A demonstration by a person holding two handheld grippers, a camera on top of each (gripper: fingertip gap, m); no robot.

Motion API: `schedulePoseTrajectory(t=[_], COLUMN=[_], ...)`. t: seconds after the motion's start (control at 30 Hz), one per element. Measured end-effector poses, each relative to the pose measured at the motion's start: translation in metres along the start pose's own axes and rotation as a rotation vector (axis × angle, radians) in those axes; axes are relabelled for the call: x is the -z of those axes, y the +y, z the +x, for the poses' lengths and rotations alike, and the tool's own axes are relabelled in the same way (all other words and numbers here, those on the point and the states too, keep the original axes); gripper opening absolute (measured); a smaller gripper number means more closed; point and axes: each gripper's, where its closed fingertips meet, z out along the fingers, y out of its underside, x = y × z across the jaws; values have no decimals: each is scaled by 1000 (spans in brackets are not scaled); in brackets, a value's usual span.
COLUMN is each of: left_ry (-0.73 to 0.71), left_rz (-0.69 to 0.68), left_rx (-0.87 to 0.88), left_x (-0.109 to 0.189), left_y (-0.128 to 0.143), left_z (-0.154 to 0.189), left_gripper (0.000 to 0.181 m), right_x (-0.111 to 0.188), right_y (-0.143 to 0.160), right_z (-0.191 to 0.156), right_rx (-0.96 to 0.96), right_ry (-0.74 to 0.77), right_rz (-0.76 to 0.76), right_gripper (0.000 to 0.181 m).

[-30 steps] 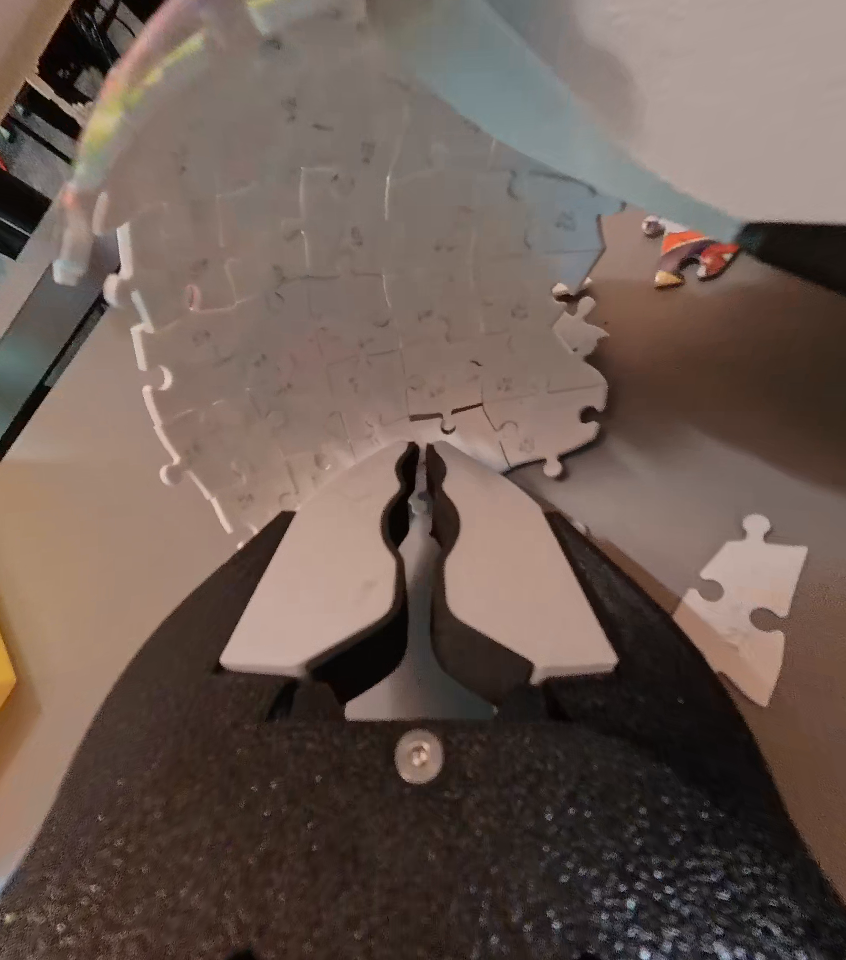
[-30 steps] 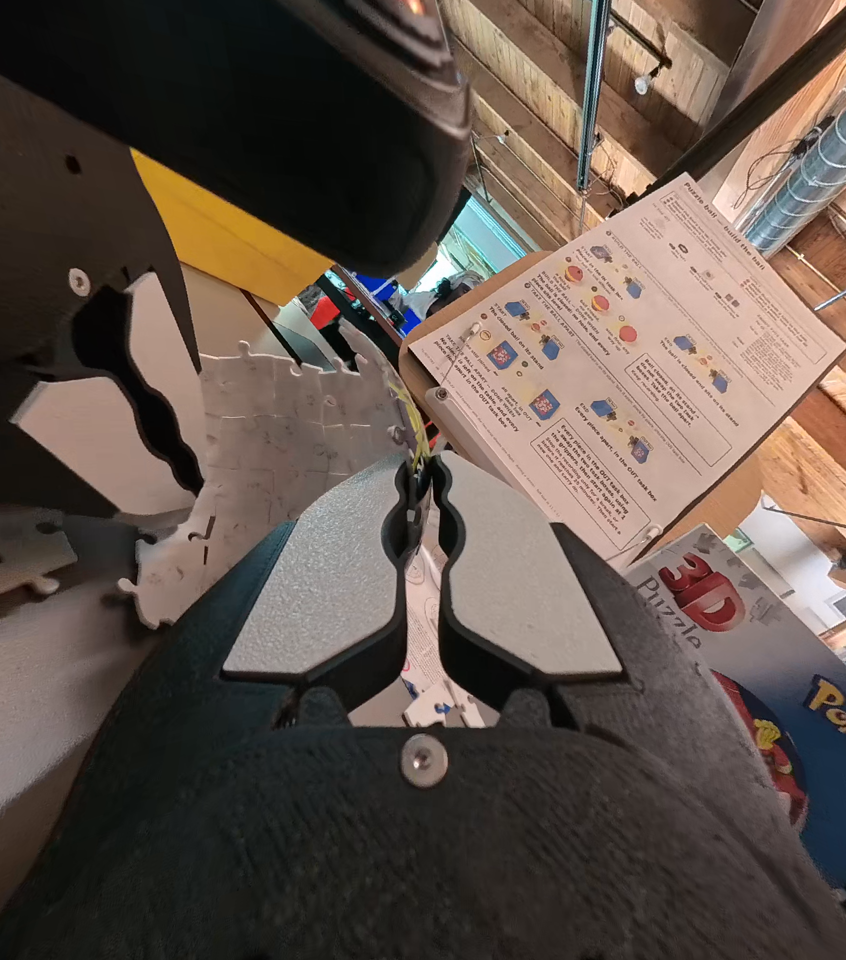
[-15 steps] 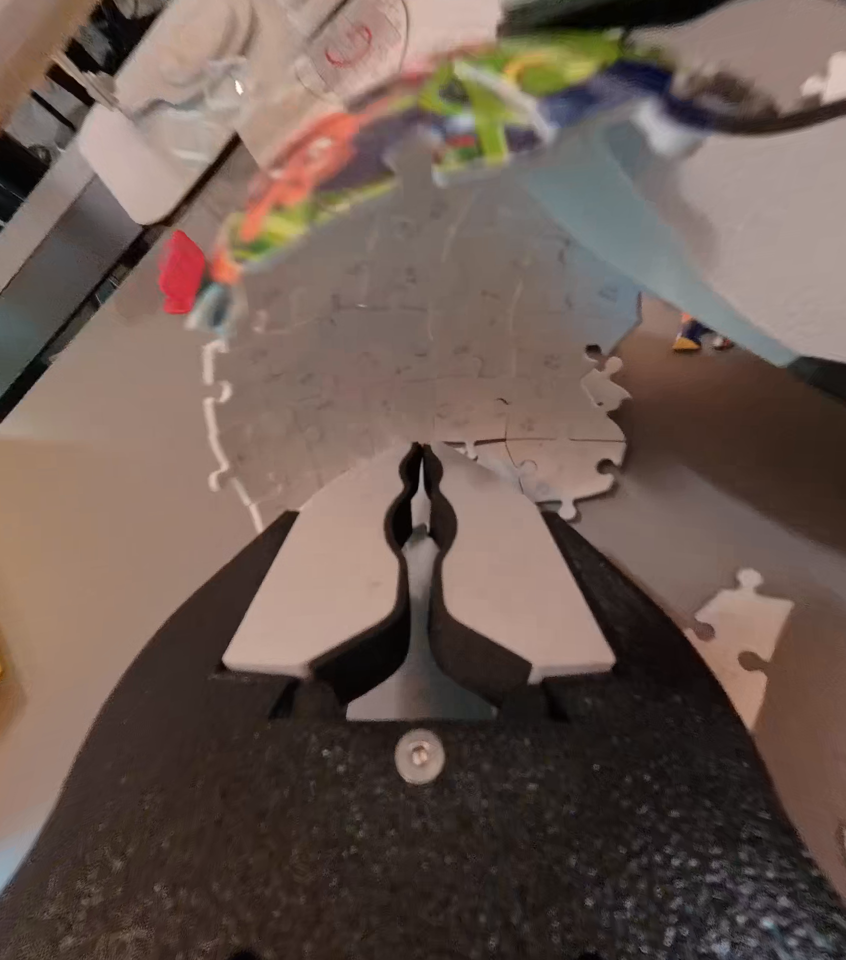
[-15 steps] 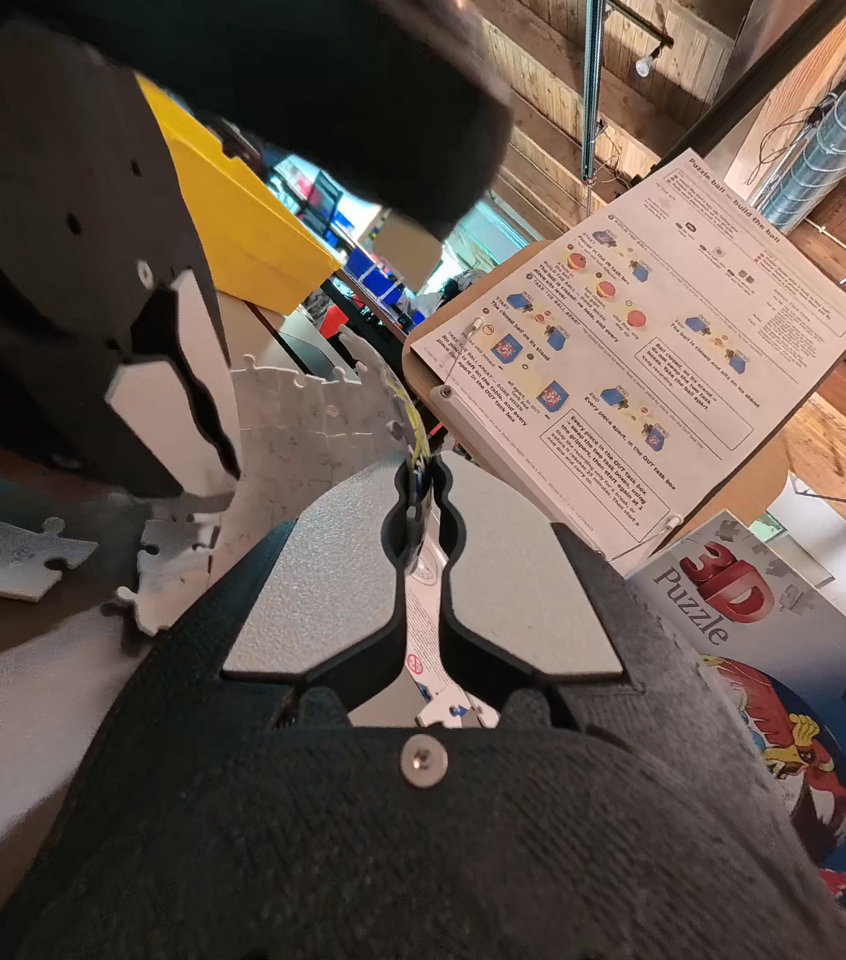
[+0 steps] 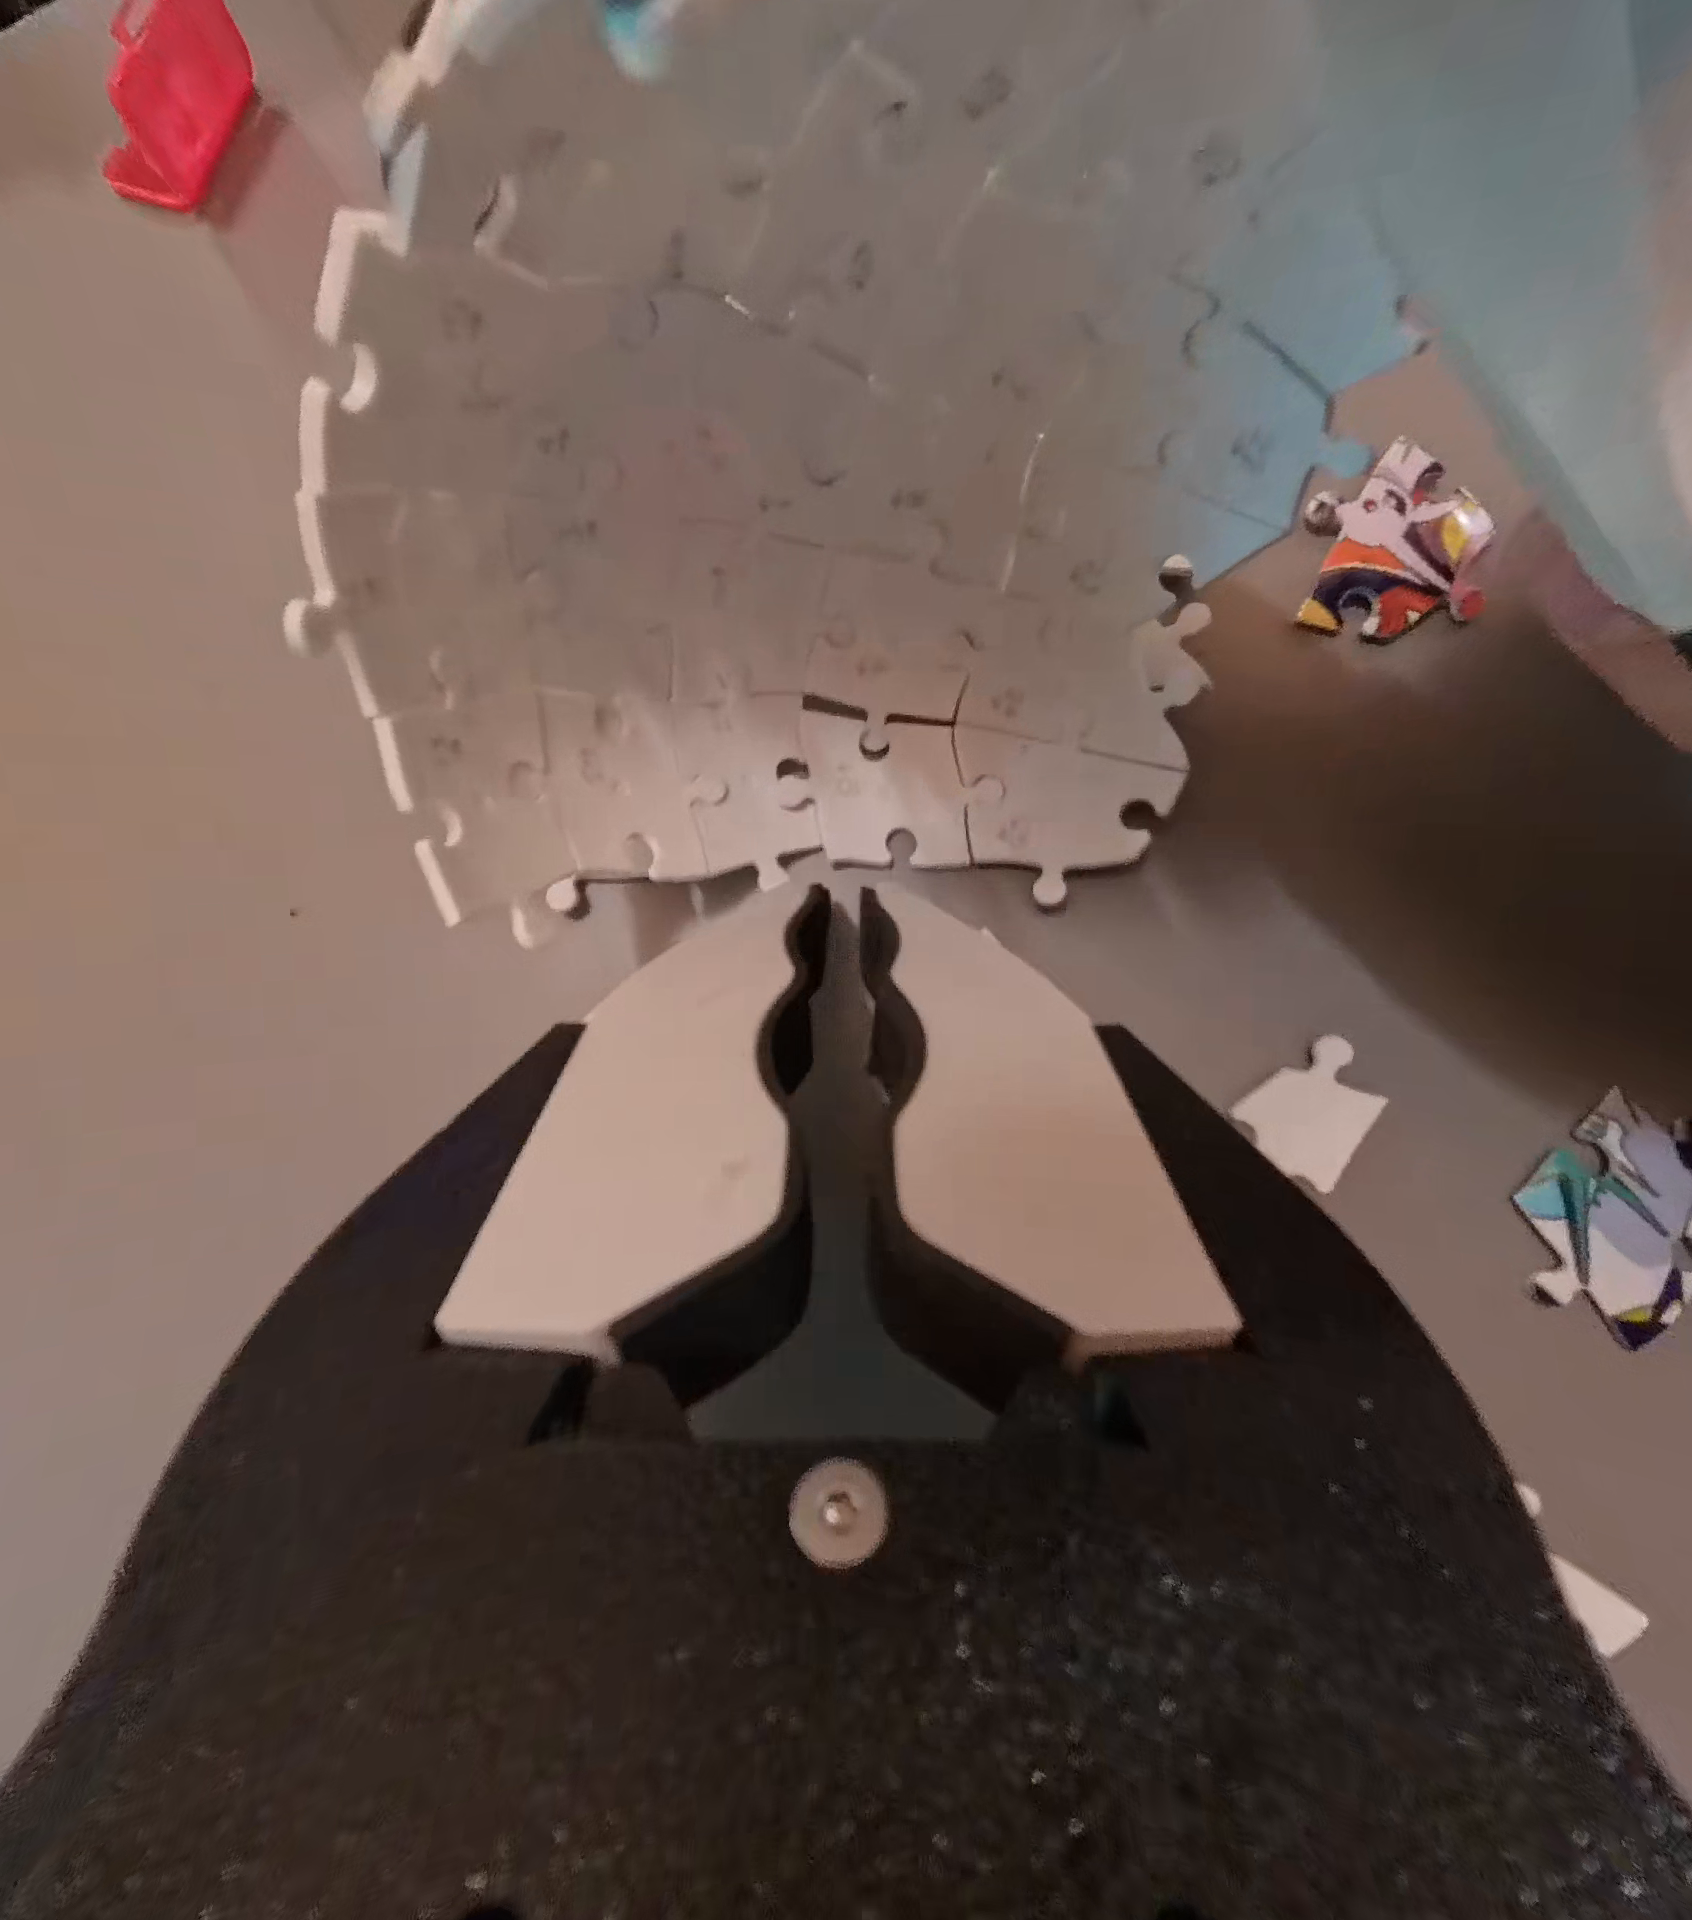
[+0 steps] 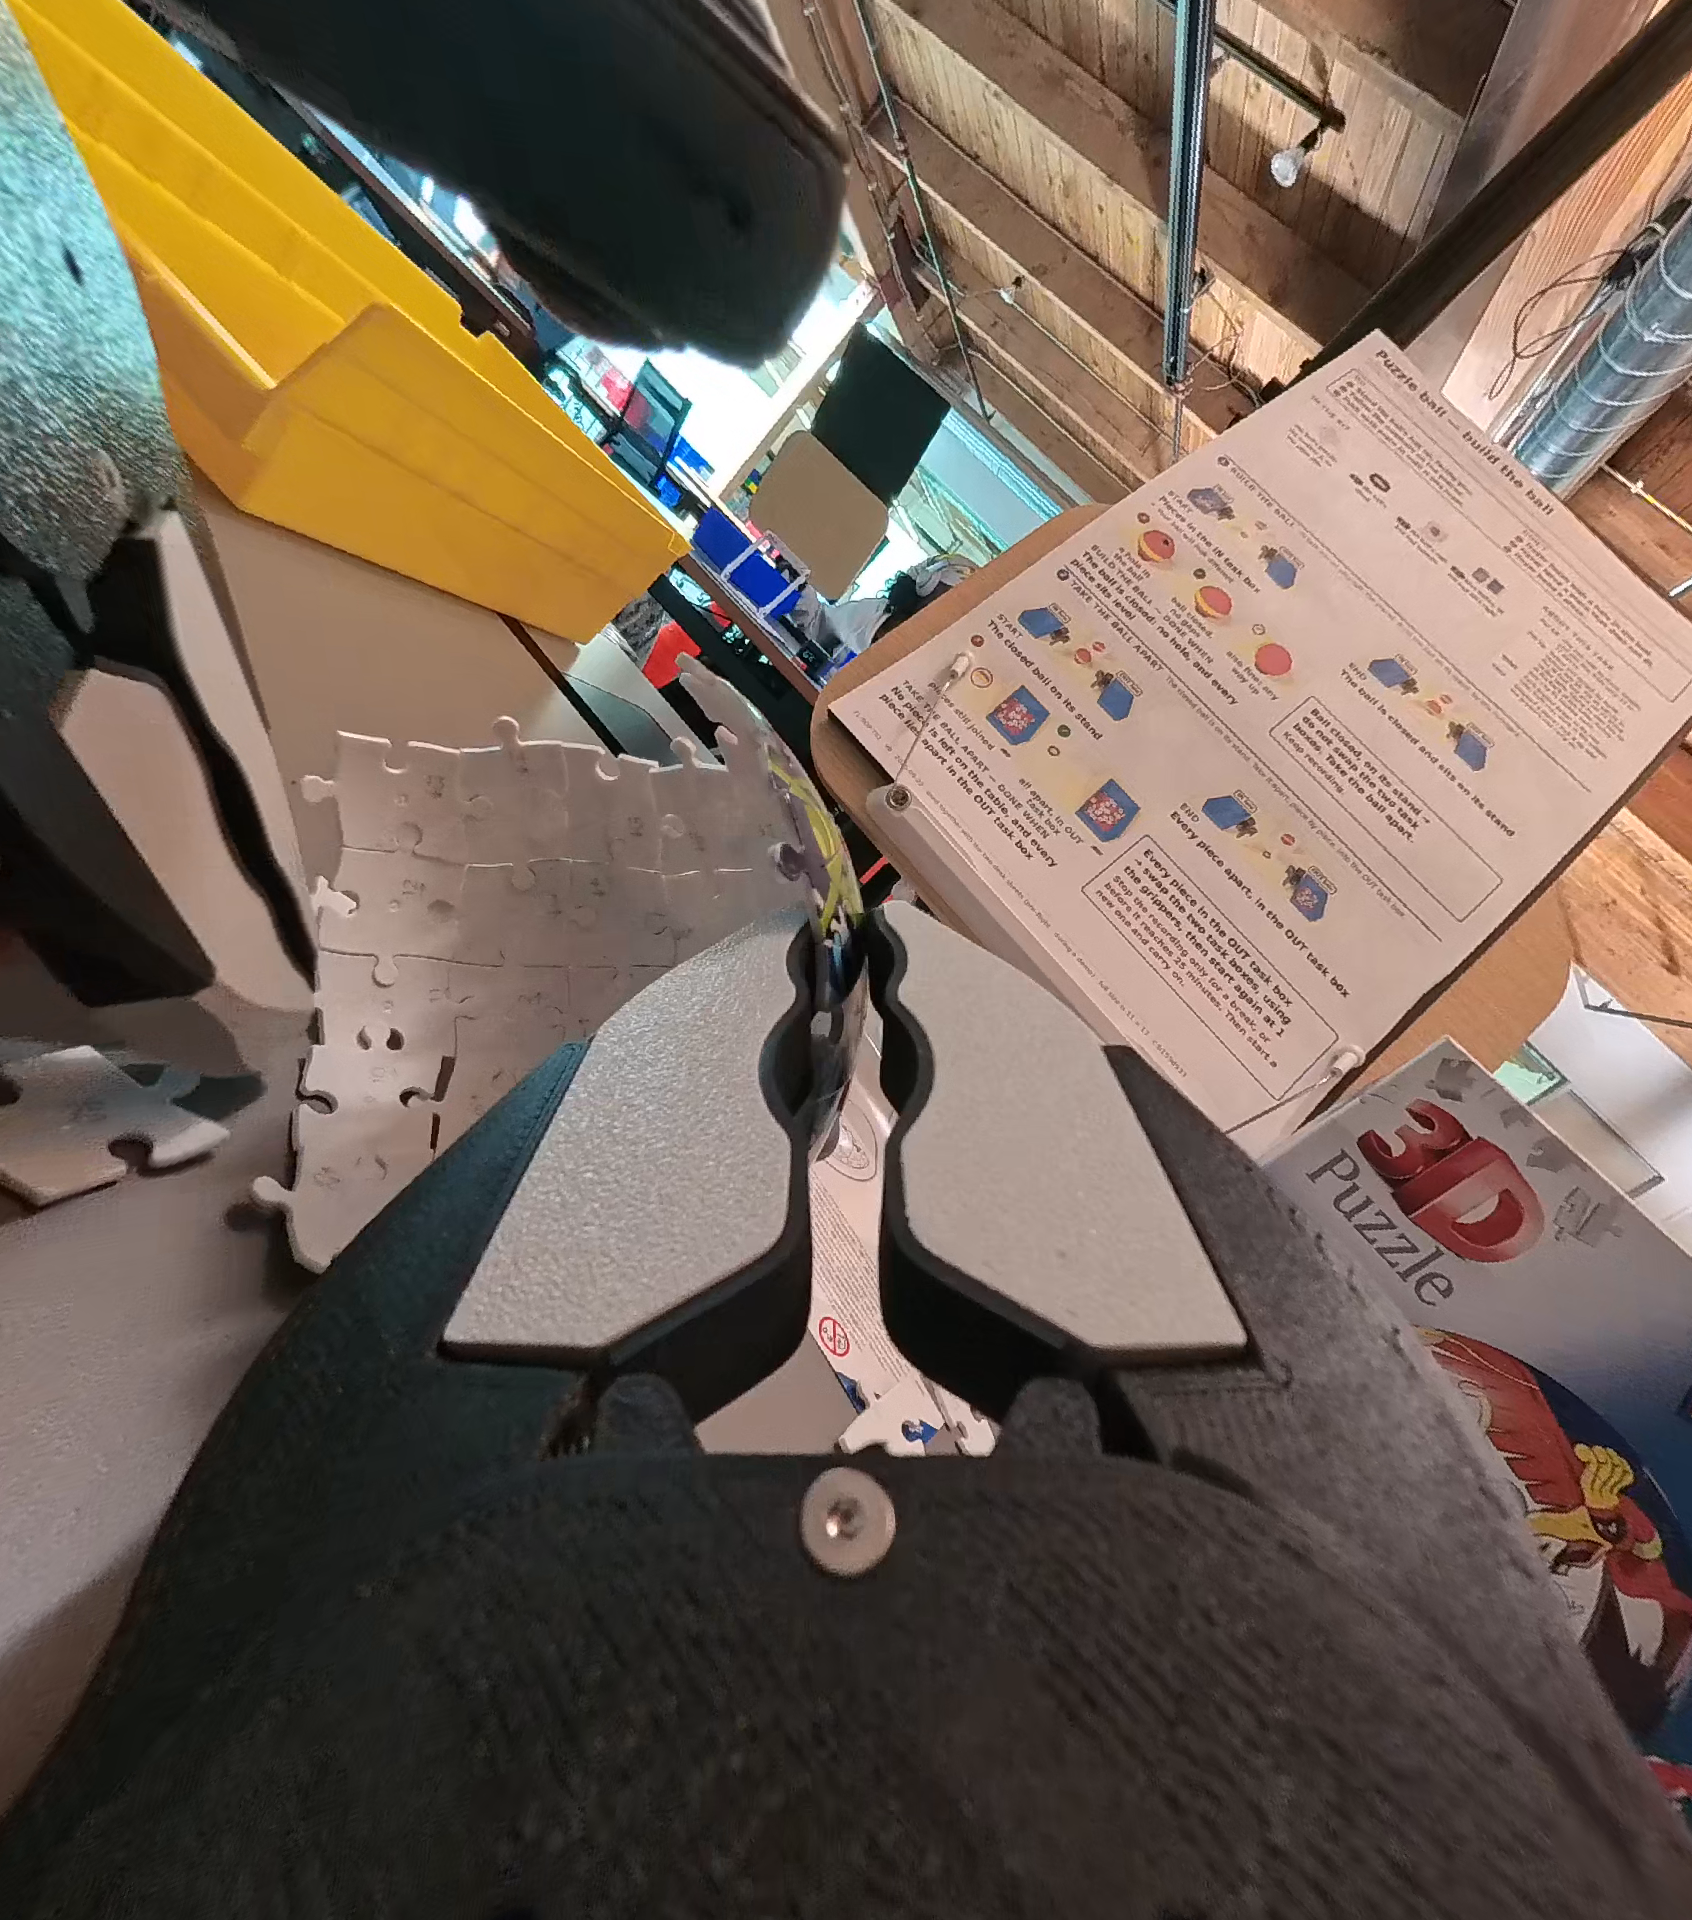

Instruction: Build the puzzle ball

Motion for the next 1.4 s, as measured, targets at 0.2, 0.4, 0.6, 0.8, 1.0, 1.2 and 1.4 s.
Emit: schedulePoseTrajectory(t=[0.2, 0.4, 0.6, 0.8, 1.0, 1.2, 1.4], left_ry=[-30, -43, -54, -57, -67, -54, -24], left_rz=[-7, -7, 0, 17, 38, 55, 30], left_rx=[-18, -21, -15, -10, -44, -48, -2], left_x=[-5, -7, -8, -9, -10, -11, -6], left_y=[-3, -5, -6, -7, -11, -12, -6], left_z=[1, 0, -1, -2, -2, -3, 2], left_gripper=[0, 0, 0, 0, 0, 0, 14], right_x=[0, 0, -1, -1, -1, -2, -1], right_y=[0, -1, 2, 4, 6, 7, 7], right_z=[0, -1, 1, 2, 3, 4, 4], right_rx=[-1, -6, -29, -34, -47, -49, -33], right_ry=[-1, -4, -4, 0, 2, 8, 14], right_rz=[3, 9, 1, -7, -12, -17, -21], right_gripper=[8, 8, 9, 9, 9, 9, 8])
